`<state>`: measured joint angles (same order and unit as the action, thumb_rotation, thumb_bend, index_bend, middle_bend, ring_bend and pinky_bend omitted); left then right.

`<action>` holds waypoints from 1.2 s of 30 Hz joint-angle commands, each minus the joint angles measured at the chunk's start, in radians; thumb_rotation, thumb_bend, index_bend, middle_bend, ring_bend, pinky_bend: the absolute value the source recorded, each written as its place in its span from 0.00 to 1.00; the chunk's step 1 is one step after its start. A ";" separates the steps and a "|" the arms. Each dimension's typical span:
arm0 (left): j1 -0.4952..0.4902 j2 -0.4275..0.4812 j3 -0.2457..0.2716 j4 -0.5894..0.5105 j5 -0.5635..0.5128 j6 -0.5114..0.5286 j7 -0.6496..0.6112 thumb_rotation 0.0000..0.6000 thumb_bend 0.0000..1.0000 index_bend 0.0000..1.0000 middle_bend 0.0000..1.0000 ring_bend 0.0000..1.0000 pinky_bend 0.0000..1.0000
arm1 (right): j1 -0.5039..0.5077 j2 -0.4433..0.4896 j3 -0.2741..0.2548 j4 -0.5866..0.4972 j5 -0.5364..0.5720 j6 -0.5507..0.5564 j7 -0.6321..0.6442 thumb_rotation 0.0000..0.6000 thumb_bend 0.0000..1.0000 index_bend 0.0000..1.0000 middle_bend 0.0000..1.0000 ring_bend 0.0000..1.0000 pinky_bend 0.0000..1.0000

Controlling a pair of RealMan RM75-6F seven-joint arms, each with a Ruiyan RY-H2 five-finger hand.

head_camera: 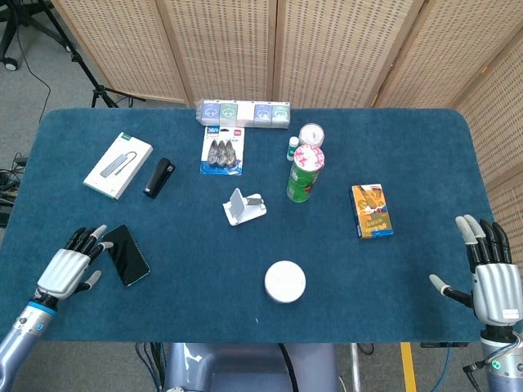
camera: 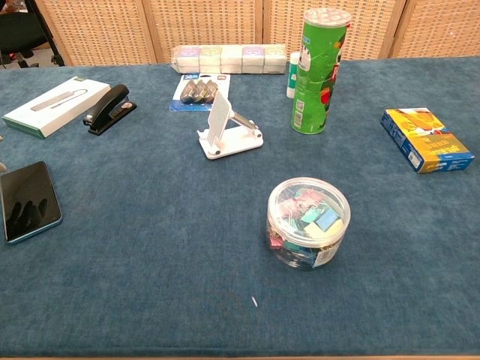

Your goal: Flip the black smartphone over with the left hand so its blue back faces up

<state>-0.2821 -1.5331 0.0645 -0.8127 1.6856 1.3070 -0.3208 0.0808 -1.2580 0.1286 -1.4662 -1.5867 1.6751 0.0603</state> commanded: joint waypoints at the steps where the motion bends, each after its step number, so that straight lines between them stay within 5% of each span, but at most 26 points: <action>1: -0.004 -0.032 0.006 0.047 -0.003 -0.001 -0.020 1.00 0.36 0.25 0.00 0.00 0.02 | 0.000 -0.001 -0.001 0.000 0.001 -0.003 -0.001 1.00 0.00 0.02 0.00 0.00 0.00; 36: -0.052 -0.151 0.000 0.185 -0.051 -0.052 0.033 1.00 0.35 0.25 0.00 0.00 0.02 | -0.003 0.013 0.001 -0.020 0.012 -0.011 0.014 1.00 0.00 0.02 0.00 0.00 0.00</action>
<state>-0.3324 -1.6817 0.0647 -0.6293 1.6369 1.2588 -0.2891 0.0778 -1.2448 0.1296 -1.4858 -1.5752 1.6646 0.0741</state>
